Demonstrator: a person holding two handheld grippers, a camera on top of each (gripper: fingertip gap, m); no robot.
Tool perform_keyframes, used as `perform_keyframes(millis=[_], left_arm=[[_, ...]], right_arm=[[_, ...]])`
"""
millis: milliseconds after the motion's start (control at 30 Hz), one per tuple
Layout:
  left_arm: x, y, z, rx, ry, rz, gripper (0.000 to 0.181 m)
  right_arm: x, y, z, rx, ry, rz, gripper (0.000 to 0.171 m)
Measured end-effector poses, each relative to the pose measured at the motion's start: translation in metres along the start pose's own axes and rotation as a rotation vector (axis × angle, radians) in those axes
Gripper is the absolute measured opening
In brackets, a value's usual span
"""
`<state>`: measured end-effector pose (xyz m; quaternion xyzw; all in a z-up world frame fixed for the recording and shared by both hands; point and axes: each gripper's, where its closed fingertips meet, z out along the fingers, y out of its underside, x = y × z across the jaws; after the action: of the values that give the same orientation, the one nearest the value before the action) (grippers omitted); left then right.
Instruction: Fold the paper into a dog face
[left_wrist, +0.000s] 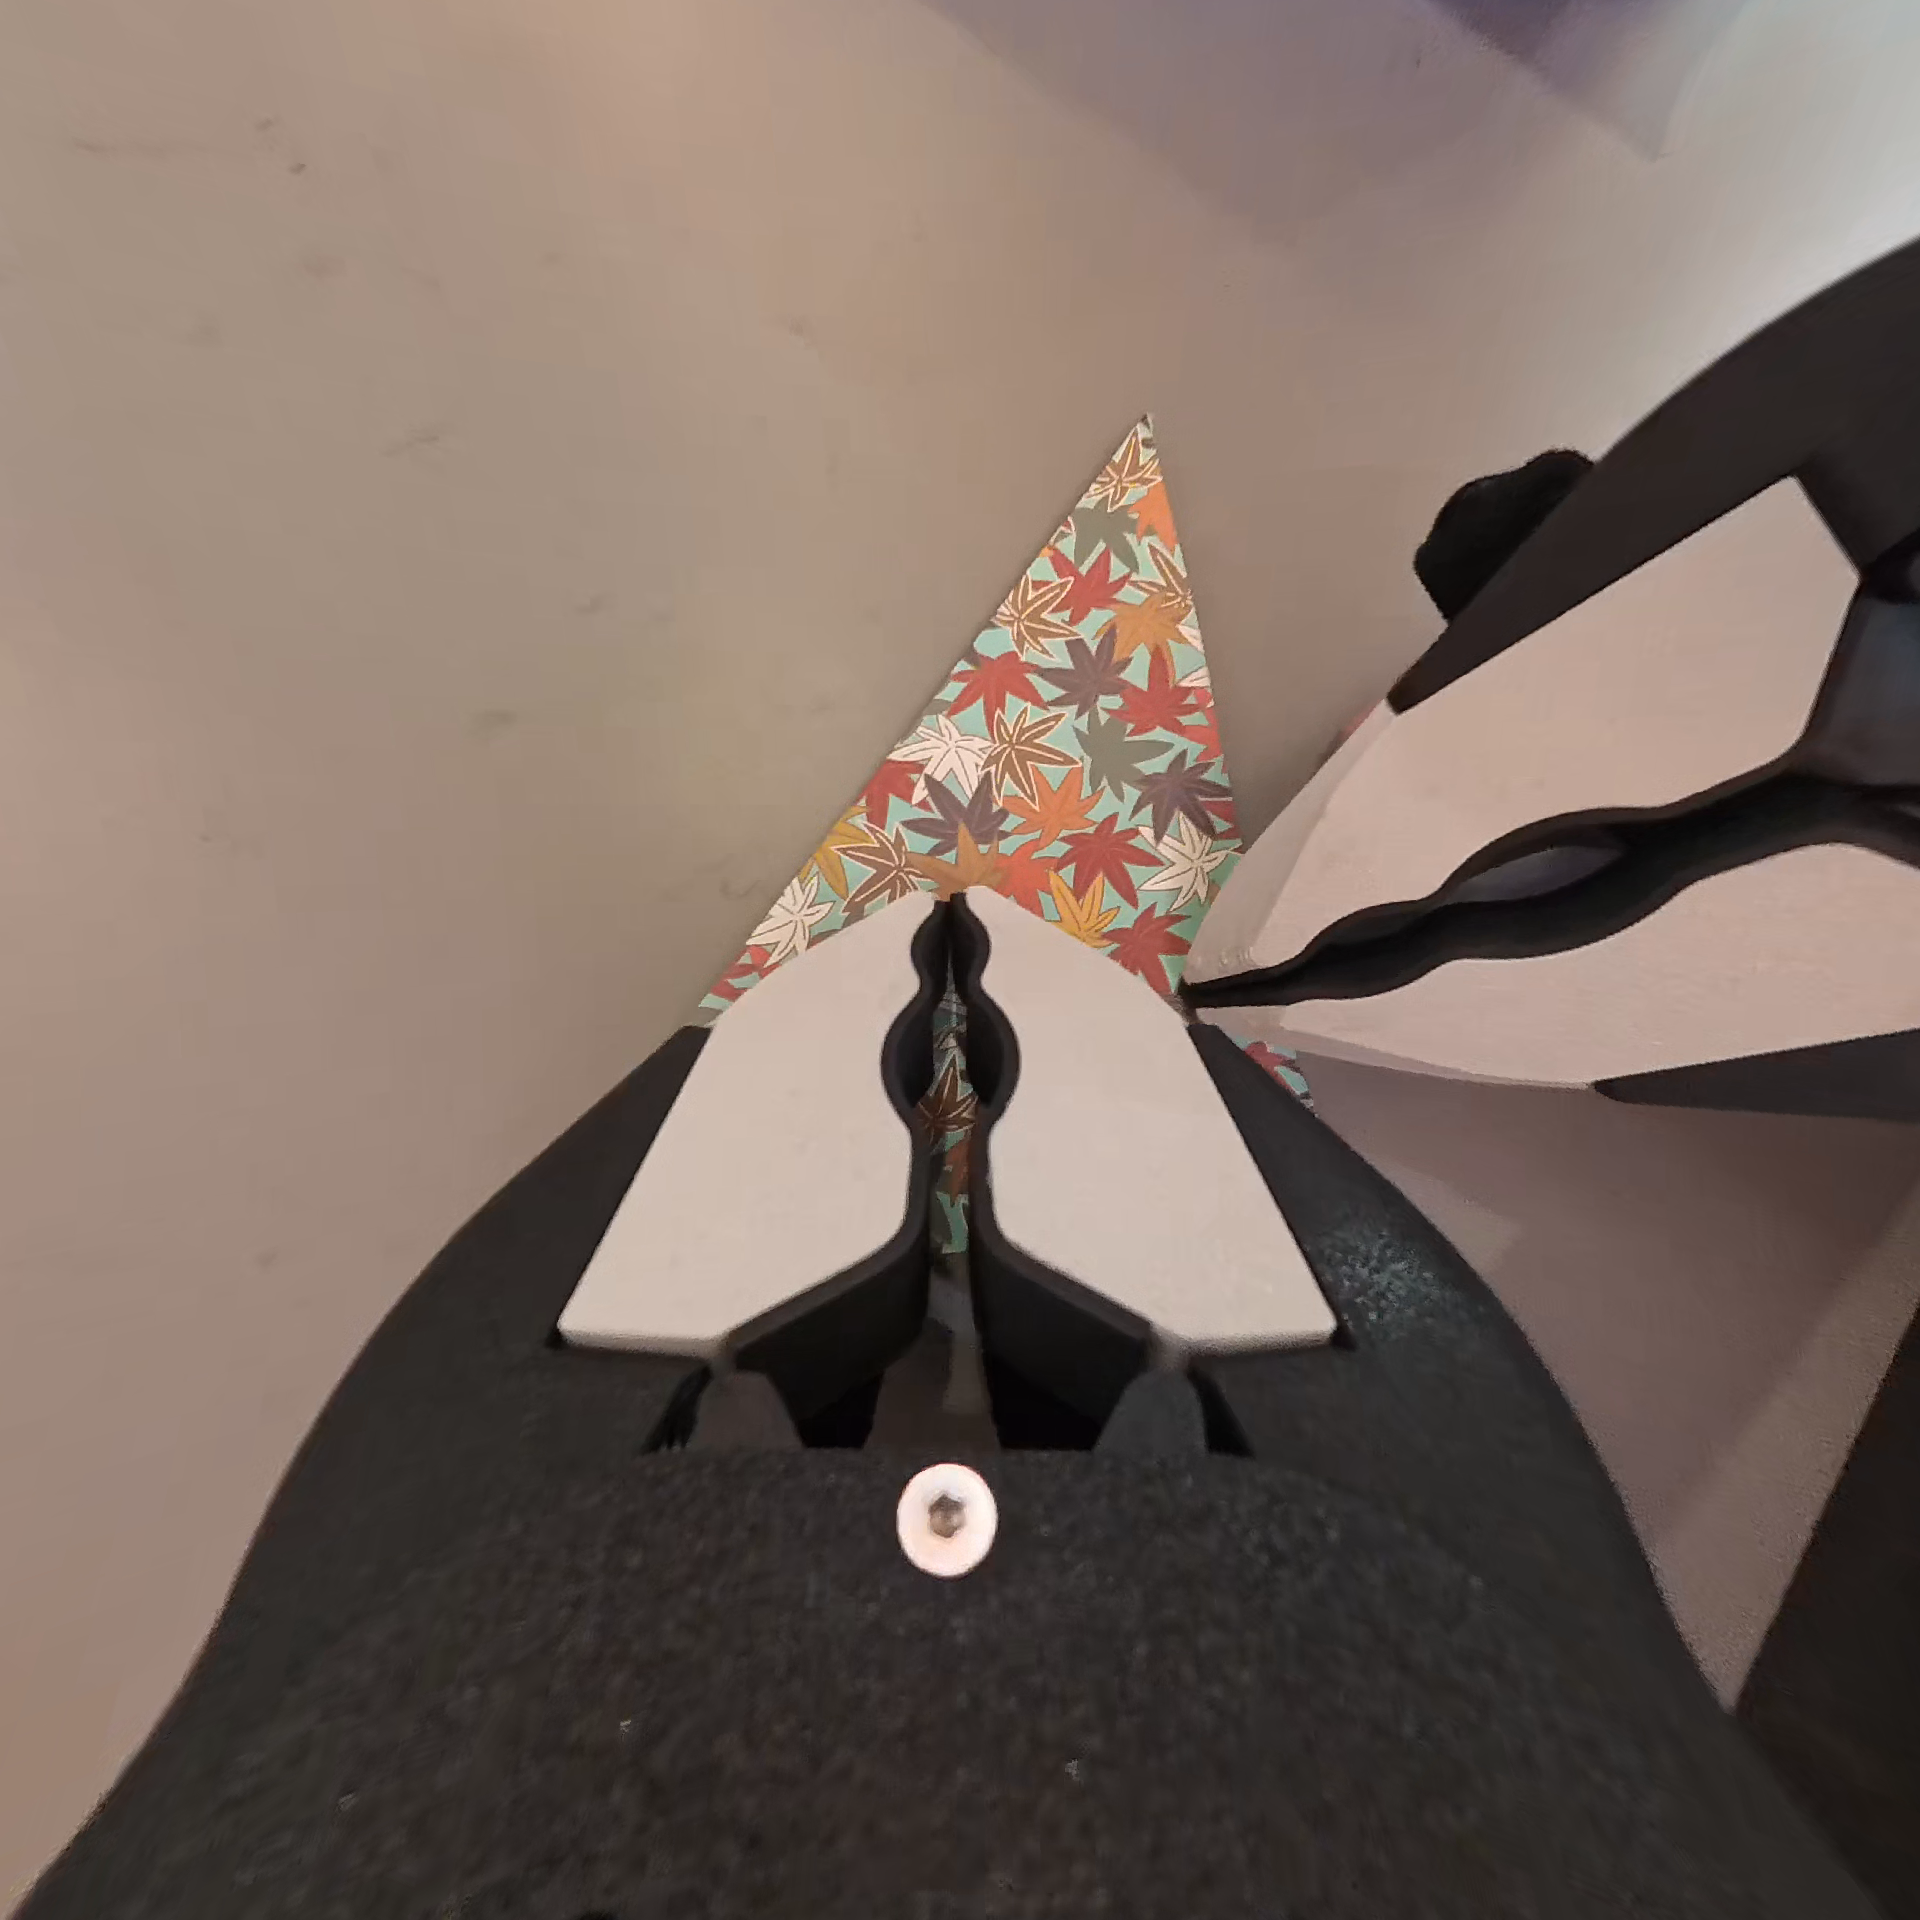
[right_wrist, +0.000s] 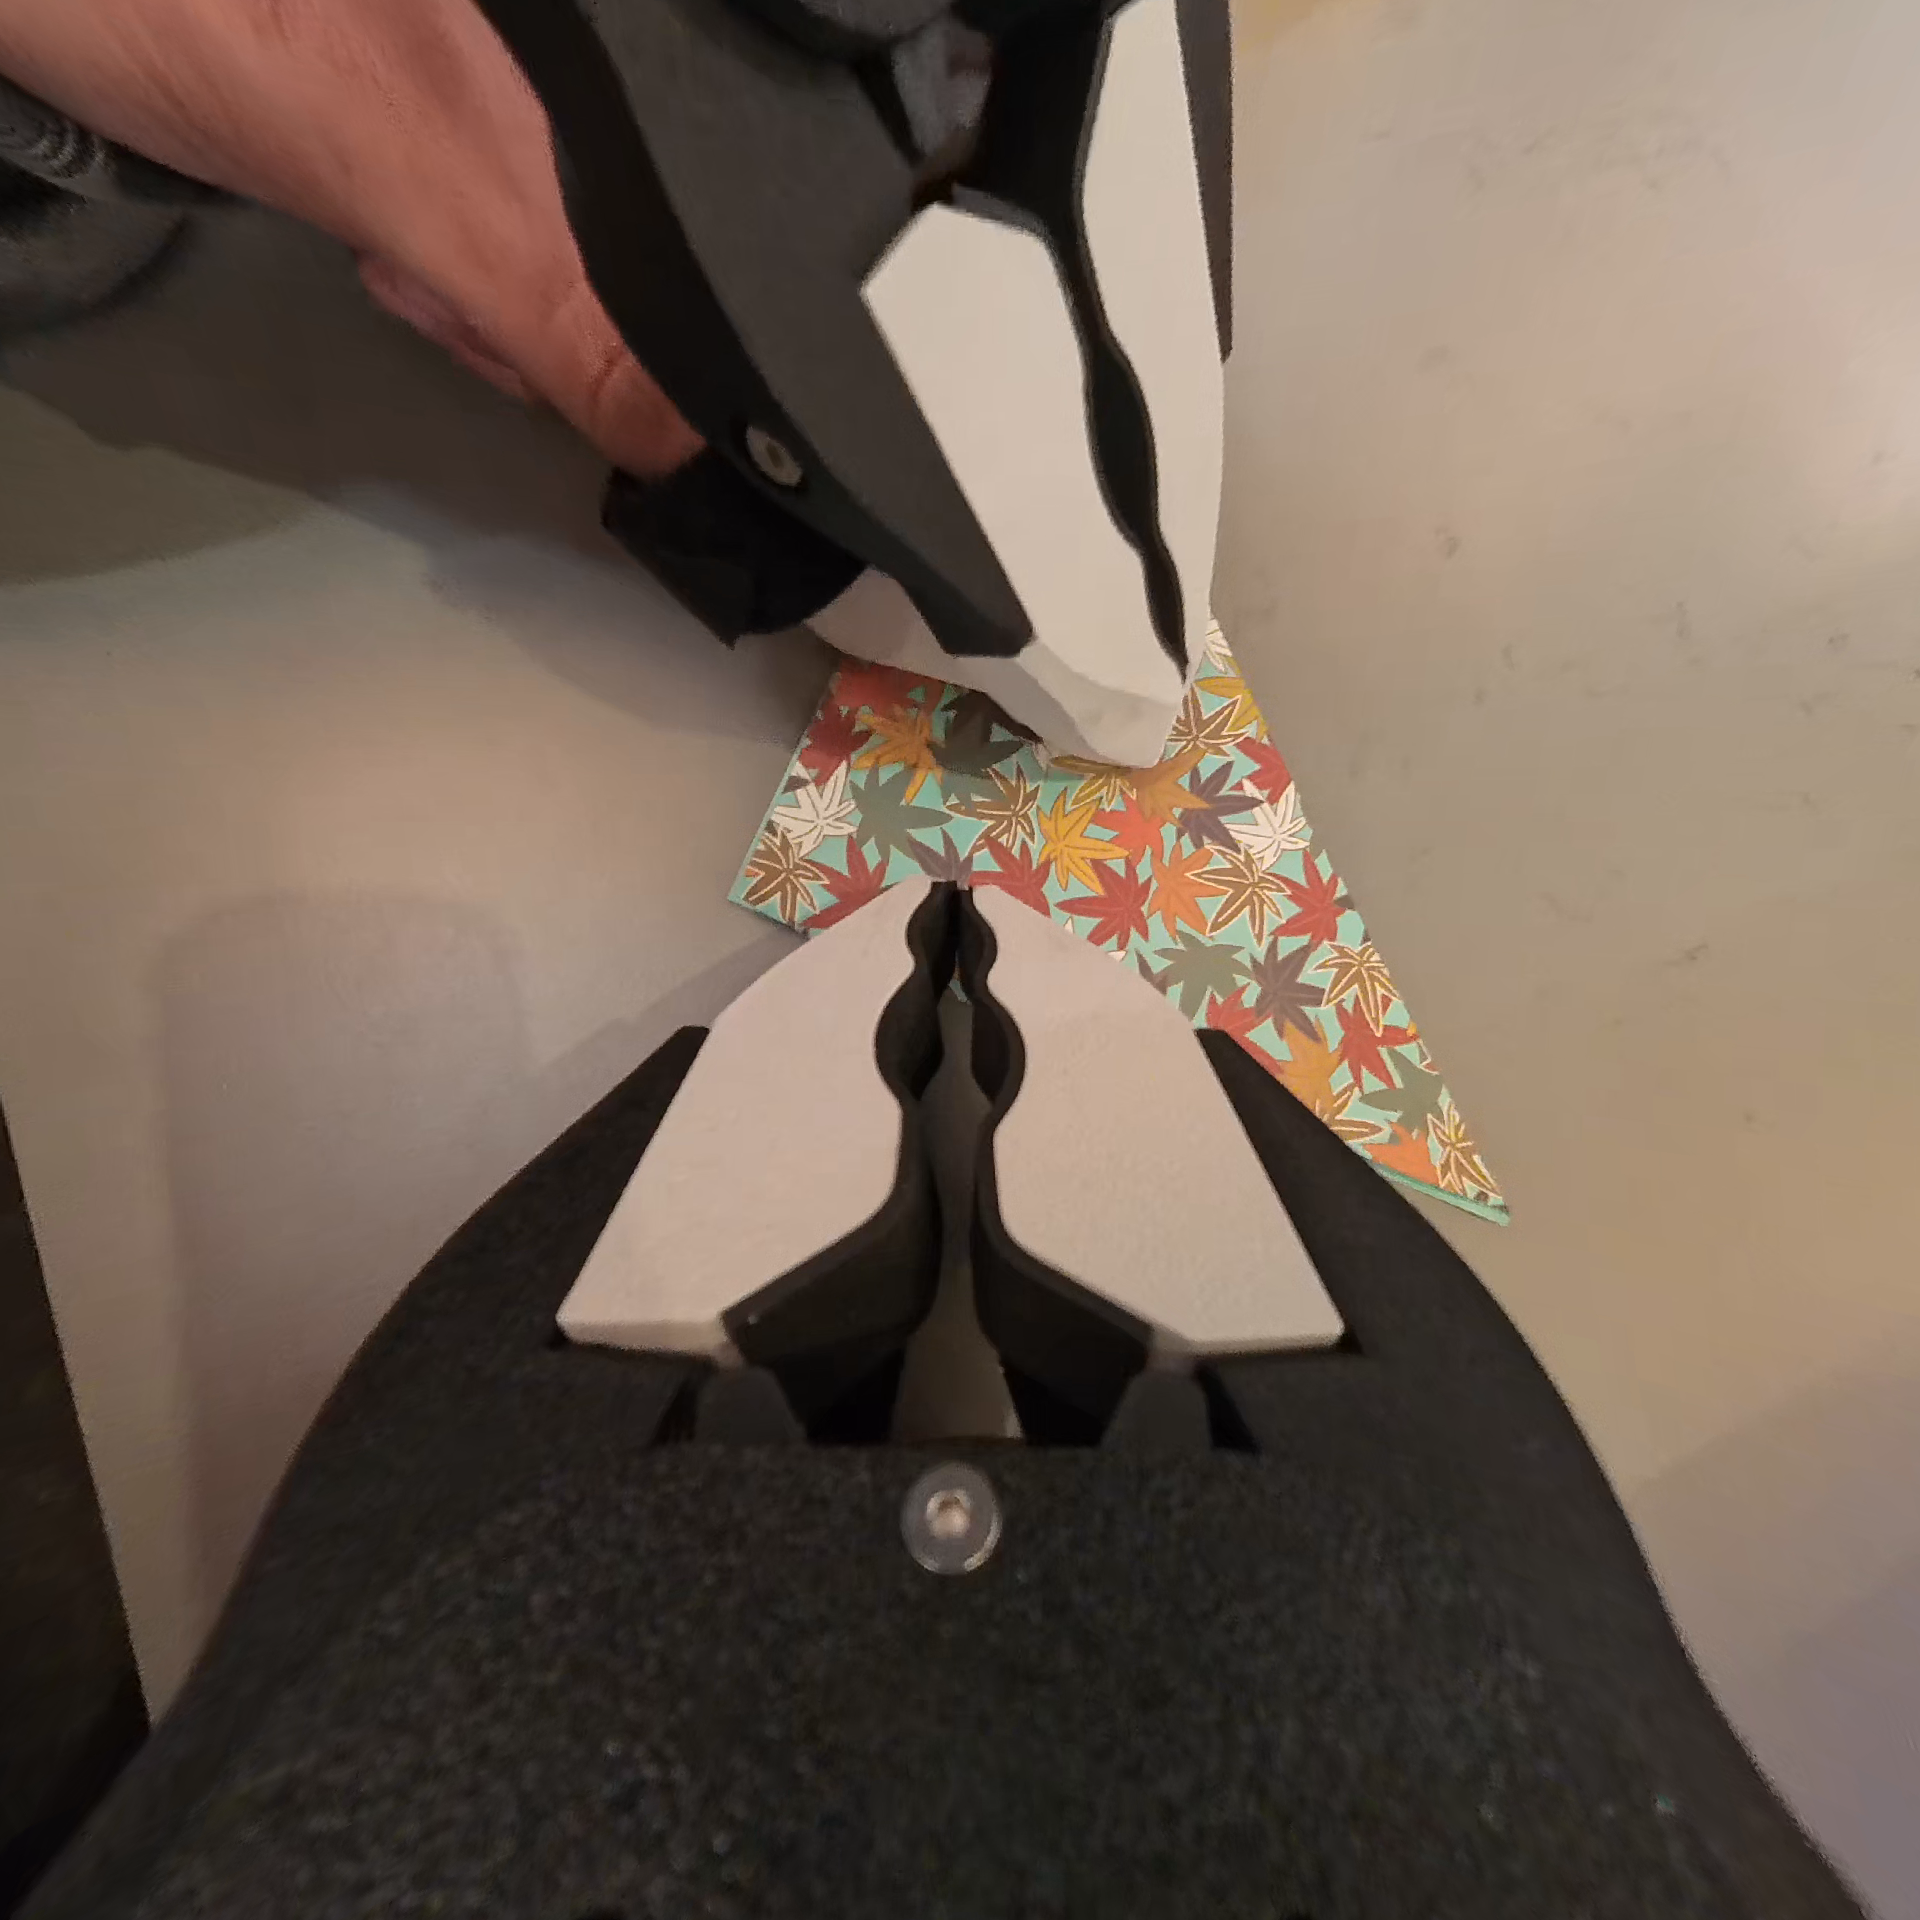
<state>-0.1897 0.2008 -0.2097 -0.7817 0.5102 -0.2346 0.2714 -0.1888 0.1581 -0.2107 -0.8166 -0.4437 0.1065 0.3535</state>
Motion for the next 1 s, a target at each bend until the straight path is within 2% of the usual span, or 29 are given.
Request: perform_keyframes(millis=[33,267,300,333,433,533,767,1000], left_arm=[[0.000,0.000,0.000,0.001,-0.002,0.002,0.000],[0.000,-0.001,0.001,0.007,0.011,-0.020,0.000],[0.000,-0.001,0.001,0.006,0.011,-0.021,0.000],[0.000,-0.001,0.001,0.004,0.012,-0.021,0.000],[0.000,-0.001,0.001,0.003,0.010,-0.018,0.000],[0.000,-0.002,0.001,0.007,0.003,-0.008,0.000],[0.000,-0.002,0.002,0.008,0.008,-0.013,0.000],[-0.001,-0.003,0.002,0.013,0.003,-0.015,0.000]], right_arm=[[0.000,0.000,0.000,0.001,-0.004,0.005,0.000],[-0.002,0.001,-0.003,-0.003,-0.056,0.040,0.000],[0.001,0.002,-0.008,0.003,-0.068,0.048,0.011],[0.011,0.003,-0.015,0.013,-0.049,0.070,0.017],[0.061,0.019,-0.045,0.058,0.031,0.225,0.016],[0.095,0.050,-0.057,-0.006,0.044,0.400,0.016],[0.094,0.044,-0.038,0.016,-0.018,0.452,0.016],[0.100,0.047,-0.027,0.000,-0.042,0.483,0.008]])
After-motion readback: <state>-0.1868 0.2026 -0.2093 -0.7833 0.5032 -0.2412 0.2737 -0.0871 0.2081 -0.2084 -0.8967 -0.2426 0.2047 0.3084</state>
